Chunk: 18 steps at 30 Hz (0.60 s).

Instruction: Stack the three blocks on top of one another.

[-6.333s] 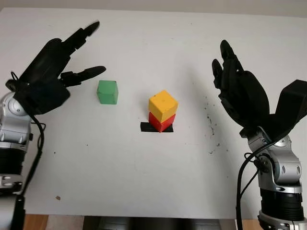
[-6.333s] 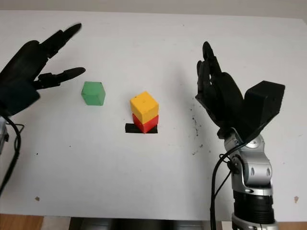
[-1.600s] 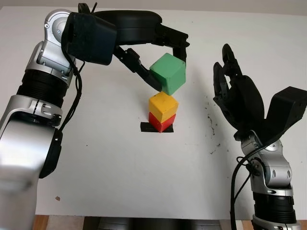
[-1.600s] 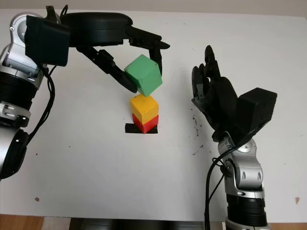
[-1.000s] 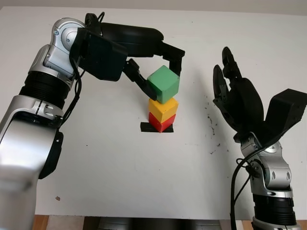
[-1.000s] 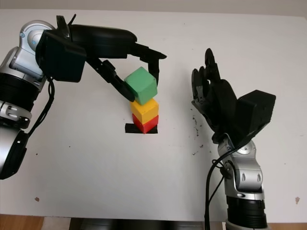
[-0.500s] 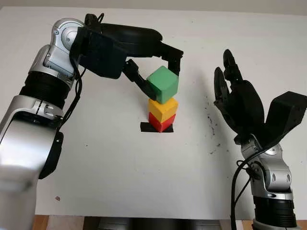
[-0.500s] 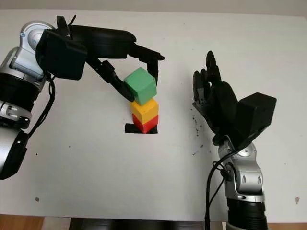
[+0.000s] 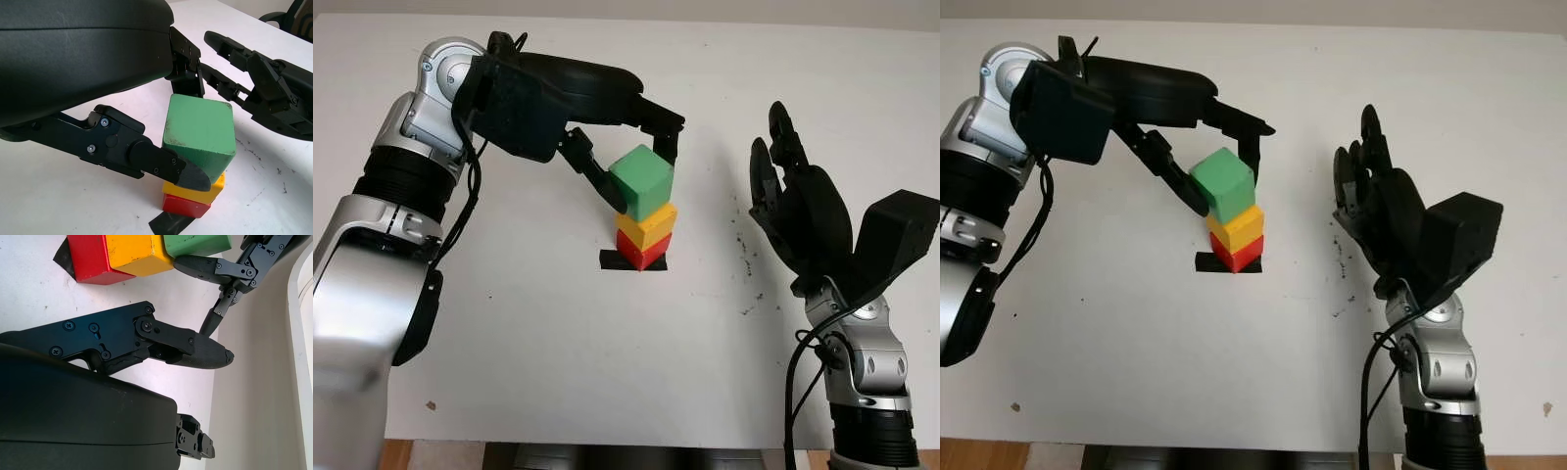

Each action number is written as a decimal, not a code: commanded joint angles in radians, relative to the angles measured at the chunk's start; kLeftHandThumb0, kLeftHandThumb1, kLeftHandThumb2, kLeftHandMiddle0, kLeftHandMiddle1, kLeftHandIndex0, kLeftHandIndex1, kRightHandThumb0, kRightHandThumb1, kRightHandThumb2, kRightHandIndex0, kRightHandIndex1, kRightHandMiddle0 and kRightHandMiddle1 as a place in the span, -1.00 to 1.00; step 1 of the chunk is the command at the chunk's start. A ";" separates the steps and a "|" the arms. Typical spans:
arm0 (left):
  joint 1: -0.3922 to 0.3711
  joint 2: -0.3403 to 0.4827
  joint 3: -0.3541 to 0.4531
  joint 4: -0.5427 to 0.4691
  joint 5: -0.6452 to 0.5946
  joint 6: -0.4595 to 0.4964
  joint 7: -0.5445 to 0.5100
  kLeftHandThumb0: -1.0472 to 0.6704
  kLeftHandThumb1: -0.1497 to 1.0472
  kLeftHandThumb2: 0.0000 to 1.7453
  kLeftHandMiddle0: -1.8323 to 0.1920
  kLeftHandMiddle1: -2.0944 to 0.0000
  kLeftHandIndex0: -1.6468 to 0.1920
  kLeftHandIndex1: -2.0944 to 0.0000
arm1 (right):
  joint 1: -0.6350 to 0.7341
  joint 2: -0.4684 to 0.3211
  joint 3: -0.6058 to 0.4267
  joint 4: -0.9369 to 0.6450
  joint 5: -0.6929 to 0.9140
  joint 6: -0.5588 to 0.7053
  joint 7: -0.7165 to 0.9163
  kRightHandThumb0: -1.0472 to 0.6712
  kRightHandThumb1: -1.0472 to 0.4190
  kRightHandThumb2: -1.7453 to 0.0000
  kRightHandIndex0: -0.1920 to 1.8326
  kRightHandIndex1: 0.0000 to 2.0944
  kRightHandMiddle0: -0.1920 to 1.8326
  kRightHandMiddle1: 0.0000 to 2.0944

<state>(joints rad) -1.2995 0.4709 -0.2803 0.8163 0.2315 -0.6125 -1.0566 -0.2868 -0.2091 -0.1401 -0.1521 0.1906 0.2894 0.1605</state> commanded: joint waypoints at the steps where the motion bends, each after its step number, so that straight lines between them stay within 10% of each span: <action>1: -0.023 0.008 -0.006 -0.002 0.002 0.003 -0.001 -0.39 1.00 -0.88 0.69 0.95 0.46 -0.43 | 0.010 0.005 -0.003 -0.009 0.002 -0.003 -0.002 -0.48 -1.00 0.24 -1.00 -1.00 -1.00 -1.00; 18: -0.010 0.003 -0.018 -0.051 0.007 0.061 0.019 -0.35 1.00 -0.85 0.72 0.95 0.47 -0.35 | 0.020 -0.006 0.006 -0.013 -0.001 0.010 0.012 -0.50 -1.00 0.23 -1.00 -1.00 -1.00 -1.00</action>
<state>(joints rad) -1.2995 0.4702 -0.2966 0.7877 0.2359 -0.5560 -1.0433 -0.2807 -0.2106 -0.1383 -0.1522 0.1941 0.3000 0.1716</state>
